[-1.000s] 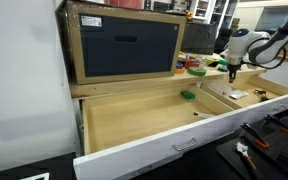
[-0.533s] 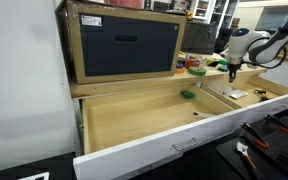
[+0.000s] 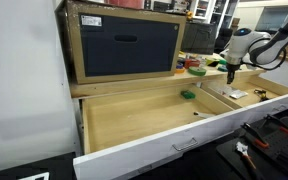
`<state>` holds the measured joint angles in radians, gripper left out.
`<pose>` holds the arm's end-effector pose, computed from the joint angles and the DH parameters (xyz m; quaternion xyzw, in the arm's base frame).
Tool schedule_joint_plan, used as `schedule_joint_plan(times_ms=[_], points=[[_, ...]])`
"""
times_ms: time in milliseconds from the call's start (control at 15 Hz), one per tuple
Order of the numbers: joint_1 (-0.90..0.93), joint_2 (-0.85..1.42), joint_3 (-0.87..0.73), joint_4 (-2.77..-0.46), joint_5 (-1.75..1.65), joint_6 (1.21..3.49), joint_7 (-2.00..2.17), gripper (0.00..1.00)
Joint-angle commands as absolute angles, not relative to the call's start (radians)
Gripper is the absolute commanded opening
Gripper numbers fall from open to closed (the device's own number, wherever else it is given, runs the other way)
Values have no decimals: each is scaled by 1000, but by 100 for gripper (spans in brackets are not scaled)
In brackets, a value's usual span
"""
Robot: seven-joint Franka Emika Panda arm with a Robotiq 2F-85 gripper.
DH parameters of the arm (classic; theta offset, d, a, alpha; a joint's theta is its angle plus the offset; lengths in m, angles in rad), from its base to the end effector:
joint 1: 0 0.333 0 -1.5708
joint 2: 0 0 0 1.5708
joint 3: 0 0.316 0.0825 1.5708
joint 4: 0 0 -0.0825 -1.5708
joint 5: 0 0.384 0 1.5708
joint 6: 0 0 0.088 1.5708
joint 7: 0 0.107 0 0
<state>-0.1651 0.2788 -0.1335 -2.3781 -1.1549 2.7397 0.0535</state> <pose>0.4822 -0.1133 0.2025 0.9053 0.3423 -0.0035 0.2514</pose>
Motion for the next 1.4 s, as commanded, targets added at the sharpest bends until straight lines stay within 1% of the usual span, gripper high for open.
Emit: schedule_joint_plan(times_ms=[0,67,133,333,600,933,1133,1333], points=[[-195,238,-126,-2448,-1123,2862,40,89],[-206,241,-121,-2464,-1097,2893,21,96],[-226,249,-111,-2483,-1050,2930,-15,100],[-263,285,-93,-2539,-836,3013,-176,100],[-504,313,152,-2582,-505,3027,-440,100],[-808,329,460,-2535,-236,2952,-648,100],[-925,324,558,-2506,-169,2898,-723,100],[-999,337,606,-2460,-127,2819,-762,100]])
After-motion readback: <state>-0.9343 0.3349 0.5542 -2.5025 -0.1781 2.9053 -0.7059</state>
